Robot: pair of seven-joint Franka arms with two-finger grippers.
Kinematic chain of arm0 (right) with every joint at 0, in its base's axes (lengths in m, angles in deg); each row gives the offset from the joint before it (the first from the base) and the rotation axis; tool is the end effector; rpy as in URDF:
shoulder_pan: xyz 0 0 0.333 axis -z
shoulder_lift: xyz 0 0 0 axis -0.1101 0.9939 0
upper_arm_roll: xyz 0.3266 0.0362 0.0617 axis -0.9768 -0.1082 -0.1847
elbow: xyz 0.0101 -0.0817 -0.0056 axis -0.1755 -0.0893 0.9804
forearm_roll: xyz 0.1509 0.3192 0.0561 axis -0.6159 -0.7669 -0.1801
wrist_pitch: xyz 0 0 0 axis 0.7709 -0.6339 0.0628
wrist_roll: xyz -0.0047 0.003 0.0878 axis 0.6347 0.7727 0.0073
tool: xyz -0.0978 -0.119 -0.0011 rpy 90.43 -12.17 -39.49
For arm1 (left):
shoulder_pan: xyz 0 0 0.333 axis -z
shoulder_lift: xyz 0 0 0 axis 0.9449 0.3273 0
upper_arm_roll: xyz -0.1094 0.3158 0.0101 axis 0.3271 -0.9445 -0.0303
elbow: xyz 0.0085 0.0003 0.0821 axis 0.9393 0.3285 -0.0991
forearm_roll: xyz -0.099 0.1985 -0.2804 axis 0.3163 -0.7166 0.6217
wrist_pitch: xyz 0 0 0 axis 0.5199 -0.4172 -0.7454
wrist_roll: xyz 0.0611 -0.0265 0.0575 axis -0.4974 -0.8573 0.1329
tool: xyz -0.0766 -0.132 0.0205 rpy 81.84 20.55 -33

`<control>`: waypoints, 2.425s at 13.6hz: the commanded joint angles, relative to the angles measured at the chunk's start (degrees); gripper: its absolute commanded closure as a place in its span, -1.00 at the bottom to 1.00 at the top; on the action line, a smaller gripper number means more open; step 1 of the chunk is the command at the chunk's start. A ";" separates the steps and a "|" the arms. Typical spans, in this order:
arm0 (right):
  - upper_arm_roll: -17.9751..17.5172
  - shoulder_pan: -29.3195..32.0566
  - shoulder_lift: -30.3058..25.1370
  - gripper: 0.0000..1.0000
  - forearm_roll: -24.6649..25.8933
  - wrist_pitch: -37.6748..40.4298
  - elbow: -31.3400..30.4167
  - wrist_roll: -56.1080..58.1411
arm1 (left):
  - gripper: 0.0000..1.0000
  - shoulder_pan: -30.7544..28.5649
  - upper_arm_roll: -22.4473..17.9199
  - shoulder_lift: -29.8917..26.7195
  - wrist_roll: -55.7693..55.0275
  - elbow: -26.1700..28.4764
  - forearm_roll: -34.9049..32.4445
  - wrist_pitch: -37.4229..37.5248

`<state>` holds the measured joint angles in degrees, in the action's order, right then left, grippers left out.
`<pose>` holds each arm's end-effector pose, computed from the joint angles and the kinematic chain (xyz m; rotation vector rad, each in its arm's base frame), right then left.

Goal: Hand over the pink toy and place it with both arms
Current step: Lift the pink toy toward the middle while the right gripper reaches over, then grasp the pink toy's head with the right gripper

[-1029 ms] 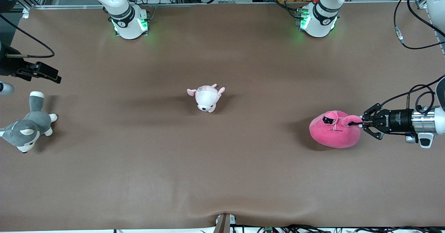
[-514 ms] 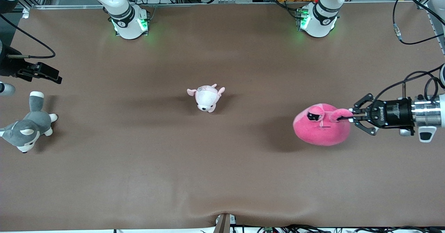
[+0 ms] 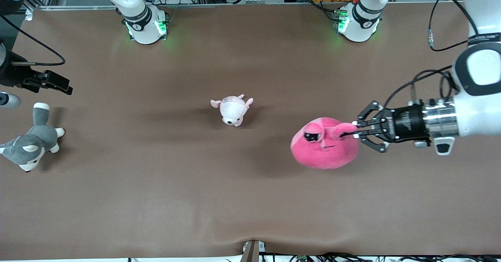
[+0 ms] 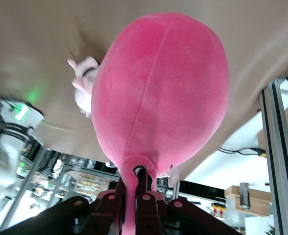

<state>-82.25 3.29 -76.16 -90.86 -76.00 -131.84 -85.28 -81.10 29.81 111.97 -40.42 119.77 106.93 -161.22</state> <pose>0.5246 -0.0007 0.5782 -3.1100 0.1232 0.1352 0.6334 -0.1930 0.5207 1.5819 1.8981 -0.9566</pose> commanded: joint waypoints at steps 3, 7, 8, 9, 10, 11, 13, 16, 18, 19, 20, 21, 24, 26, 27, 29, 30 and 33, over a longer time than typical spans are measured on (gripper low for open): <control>0.19 -0.22 1.46 -1.00 -4.83 -0.33 0.62 -0.46 | 1.00 7.98 0.40 -1.12 -8.95 -2.81 0.80 -5.54; 0.19 0.03 3.05 -1.00 -8.78 -1.91 0.80 -8.26 | 1.00 17.14 -0.83 -1.12 -17.03 -3.25 -1.40 -10.90; 0.28 0.48 3.31 -1.00 -10.01 -1.91 0.97 -9.06 | 1.00 17.49 -0.22 -0.94 -18.97 -3.94 -1.31 -12.47; 0.28 0.48 3.66 -1.00 -10.64 -2.09 1.06 -9.16 | 1.00 19.41 -0.21 -0.85 -21.07 -4.30 -1.31 -14.06; 0.28 -0.13 4.45 -1.00 -10.73 -2.44 1.06 -9.07 | 1.00 20.99 -0.56 -0.77 -22.49 -4.30 -1.40 -15.81; 0.10 -1.09 5.41 -1.00 -10.73 -2.79 1.14 -8.20 | 1.00 21.79 -0.39 -0.77 -23.54 -4.30 -1.31 -17.31; 0.01 -3.11 6.47 -1.00 -10.82 -4.89 1.24 -8.98 | 1.00 25.38 -1.00 0.11 -25.65 -4.30 -1.57 -19.94; -0.34 -4.96 9.46 -1.00 -10.91 -5.78 1.67 -8.02 | 1.00 28.73 -2.41 0.72 -29.52 -4.30 -1.75 -23.38; -0.25 -8.46 9.73 -1.00 -10.99 -5.17 2.20 -8.98 | 1.00 29.79 -2.59 0.99 -31.73 -4.22 -1.84 -24.71; -0.25 -9.70 9.73 -1.00 -11.17 -5.17 2.20 -10.20 | 1.00 30.15 -2.59 0.91 -31.82 -4.13 -1.92 -24.71; -0.34 -10.06 9.73 -1.00 -13.52 -5.25 2.29 -12.39 | 1.00 30.33 -2.50 0.99 -32.16 -4.21 -1.84 -24.71; -0.25 -9.89 9.73 -1.00 -18.41 -5.43 2.38 -13.98 | 1.00 30.33 -2.50 1.17 -32.78 -4.22 -1.84 -24.79; 0.01 -8.57 9.81 -1.00 -34.95 -5.52 2.29 -14.87 | 1.00 31.21 -2.67 2.04 -35.94 -3.95 -1.92 -24.79; -0.07 -9.09 9.81 -1.00 -39.10 -5.87 2.38 -14.17 | 1.00 31.29 -2.67 2.48 -37.52 -3.95 -1.84 -24.79; -0.25 -9.71 9.81 -1.00 -41.12 -6.57 2.46 -14.00 | 1.00 31.73 -2.68 2.83 -37.88 -4.04 -1.84 -24.79; -0.25 -11.81 9.82 -1.00 -43.07 -10.69 2.73 -11.38 | 1.00 32.08 -2.59 2.92 -38.06 -4.13 -1.75 -25.58; -0.25 -13.13 9.90 -1.00 -43.07 -11.05 2.73 -6.83 | 1.00 32.69 -2.59 3.10 -38.06 -4.13 -1.66 -26.20; -0.16 -16.21 10.34 -1.00 -42.20 -13.68 2.73 4.78 | 1.00 33.14 -2.59 2.92 -38.14 -4.13 -1.66 -26.64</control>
<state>-82.79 -11.32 -66.63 -132.65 -87.94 -129.99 -86.59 -48.87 27.79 114.79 -76.69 116.74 106.04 -187.00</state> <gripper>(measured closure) 0.000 0.907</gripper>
